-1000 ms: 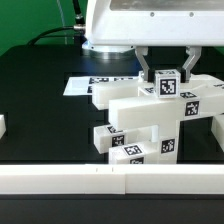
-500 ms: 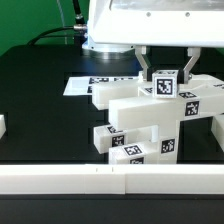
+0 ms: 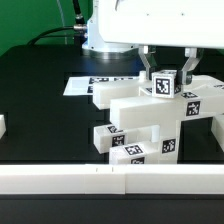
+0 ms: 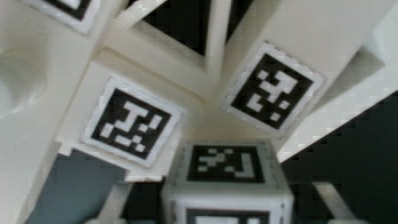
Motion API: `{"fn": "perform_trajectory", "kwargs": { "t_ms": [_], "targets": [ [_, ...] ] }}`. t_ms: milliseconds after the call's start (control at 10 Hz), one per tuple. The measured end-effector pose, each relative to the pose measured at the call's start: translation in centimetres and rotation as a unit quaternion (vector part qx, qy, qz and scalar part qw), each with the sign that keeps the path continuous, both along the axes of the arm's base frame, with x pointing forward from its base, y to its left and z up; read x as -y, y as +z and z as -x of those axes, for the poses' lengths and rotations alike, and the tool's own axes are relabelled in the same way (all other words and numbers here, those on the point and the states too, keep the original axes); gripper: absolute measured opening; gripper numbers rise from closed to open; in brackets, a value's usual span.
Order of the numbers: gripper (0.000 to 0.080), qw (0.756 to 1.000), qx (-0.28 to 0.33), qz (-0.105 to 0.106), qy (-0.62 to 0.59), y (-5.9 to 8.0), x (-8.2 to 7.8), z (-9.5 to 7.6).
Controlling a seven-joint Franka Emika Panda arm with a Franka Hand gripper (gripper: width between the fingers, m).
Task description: Assemble chair
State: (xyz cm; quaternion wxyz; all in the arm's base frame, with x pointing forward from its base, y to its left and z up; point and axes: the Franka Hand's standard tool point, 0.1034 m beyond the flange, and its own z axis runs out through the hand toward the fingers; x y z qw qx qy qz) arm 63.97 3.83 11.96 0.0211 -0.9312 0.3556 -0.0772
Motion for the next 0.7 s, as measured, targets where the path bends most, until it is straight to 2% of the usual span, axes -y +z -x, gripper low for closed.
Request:
{"fn": "perform_trajectory", "kwargs": {
  "t_ms": [500,700],
  "targets": [
    [0.0288,0.989,0.002,-0.033,-0.147,0.0,-0.38,0.01],
    [0.0288,0.974,0.002,-0.05,-0.221,0.01,-0.58,0.01]
  ]
}}
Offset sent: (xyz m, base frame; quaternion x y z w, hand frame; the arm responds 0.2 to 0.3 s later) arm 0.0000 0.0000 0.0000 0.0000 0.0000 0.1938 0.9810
